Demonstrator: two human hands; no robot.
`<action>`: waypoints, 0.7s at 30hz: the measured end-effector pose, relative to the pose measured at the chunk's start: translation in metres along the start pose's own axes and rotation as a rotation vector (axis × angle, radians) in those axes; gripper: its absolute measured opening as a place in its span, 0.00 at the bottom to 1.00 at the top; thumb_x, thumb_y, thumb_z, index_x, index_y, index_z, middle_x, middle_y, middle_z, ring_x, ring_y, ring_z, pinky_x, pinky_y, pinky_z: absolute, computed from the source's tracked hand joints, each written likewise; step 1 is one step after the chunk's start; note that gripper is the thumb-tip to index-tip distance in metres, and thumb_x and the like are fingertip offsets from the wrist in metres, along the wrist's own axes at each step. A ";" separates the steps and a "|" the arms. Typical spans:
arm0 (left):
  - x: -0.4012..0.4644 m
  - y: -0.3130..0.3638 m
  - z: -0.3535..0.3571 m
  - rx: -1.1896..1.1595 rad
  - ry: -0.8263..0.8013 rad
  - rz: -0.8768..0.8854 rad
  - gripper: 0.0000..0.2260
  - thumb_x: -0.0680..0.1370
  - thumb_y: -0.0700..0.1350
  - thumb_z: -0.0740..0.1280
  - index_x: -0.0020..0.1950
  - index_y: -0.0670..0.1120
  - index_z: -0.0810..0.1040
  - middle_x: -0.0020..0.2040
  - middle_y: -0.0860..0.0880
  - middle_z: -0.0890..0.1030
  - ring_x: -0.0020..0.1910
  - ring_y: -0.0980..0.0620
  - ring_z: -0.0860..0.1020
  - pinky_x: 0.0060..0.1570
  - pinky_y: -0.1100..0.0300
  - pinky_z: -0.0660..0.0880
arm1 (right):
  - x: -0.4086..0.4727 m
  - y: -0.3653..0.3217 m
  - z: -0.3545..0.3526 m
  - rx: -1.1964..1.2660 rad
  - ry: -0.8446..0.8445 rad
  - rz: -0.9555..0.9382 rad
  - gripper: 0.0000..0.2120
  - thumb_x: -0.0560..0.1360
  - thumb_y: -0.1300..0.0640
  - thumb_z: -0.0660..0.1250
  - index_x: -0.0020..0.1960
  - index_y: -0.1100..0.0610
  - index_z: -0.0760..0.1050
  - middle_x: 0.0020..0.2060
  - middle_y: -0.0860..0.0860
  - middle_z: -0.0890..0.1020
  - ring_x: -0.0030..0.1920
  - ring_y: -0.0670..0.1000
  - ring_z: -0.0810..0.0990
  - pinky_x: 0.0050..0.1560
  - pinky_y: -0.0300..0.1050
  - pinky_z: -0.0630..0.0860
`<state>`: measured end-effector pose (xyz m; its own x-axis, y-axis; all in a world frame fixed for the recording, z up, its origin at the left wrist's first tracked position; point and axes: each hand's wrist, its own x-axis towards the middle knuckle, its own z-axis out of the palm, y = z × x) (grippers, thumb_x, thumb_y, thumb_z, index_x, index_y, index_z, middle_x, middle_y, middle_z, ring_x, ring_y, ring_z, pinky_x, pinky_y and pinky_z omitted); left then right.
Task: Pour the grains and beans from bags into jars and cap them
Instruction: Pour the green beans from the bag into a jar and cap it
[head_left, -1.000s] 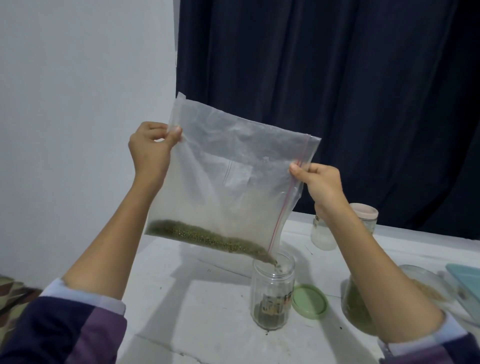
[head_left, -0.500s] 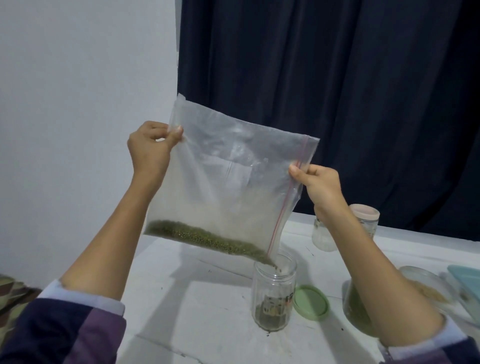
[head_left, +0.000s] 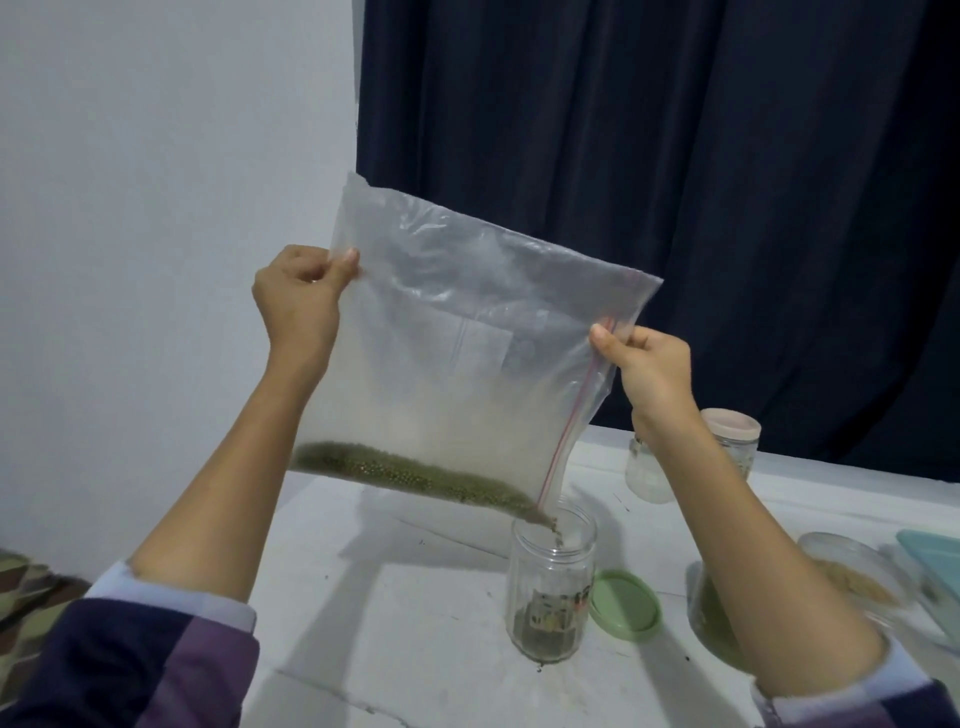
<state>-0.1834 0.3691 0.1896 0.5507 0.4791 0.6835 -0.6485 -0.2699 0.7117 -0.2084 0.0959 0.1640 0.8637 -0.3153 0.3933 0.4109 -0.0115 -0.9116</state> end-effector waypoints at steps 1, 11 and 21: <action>0.000 0.000 0.000 0.007 -0.011 -0.001 0.05 0.74 0.45 0.72 0.40 0.45 0.83 0.40 0.56 0.78 0.42 0.61 0.77 0.50 0.65 0.74 | 0.000 0.000 0.000 -0.012 -0.014 -0.002 0.06 0.75 0.62 0.69 0.39 0.60 0.80 0.36 0.50 0.82 0.33 0.39 0.80 0.30 0.24 0.71; 0.002 0.000 -0.004 0.008 0.017 -0.020 0.06 0.74 0.45 0.71 0.42 0.43 0.83 0.41 0.56 0.78 0.42 0.62 0.77 0.52 0.63 0.74 | -0.001 -0.002 0.001 -0.007 -0.010 0.017 0.05 0.75 0.61 0.69 0.45 0.64 0.80 0.38 0.50 0.82 0.32 0.37 0.80 0.30 0.23 0.70; -0.001 0.000 -0.003 0.011 0.011 -0.009 0.07 0.74 0.45 0.71 0.42 0.42 0.83 0.41 0.55 0.77 0.42 0.60 0.76 0.49 0.66 0.73 | -0.001 0.000 0.003 0.001 0.004 0.017 0.06 0.75 0.61 0.69 0.41 0.63 0.80 0.38 0.51 0.82 0.32 0.38 0.80 0.30 0.24 0.71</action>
<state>-0.1852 0.3712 0.1881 0.5511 0.4906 0.6750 -0.6376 -0.2744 0.7199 -0.2084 0.0994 0.1642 0.8693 -0.3191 0.3773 0.3964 -0.0056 -0.9180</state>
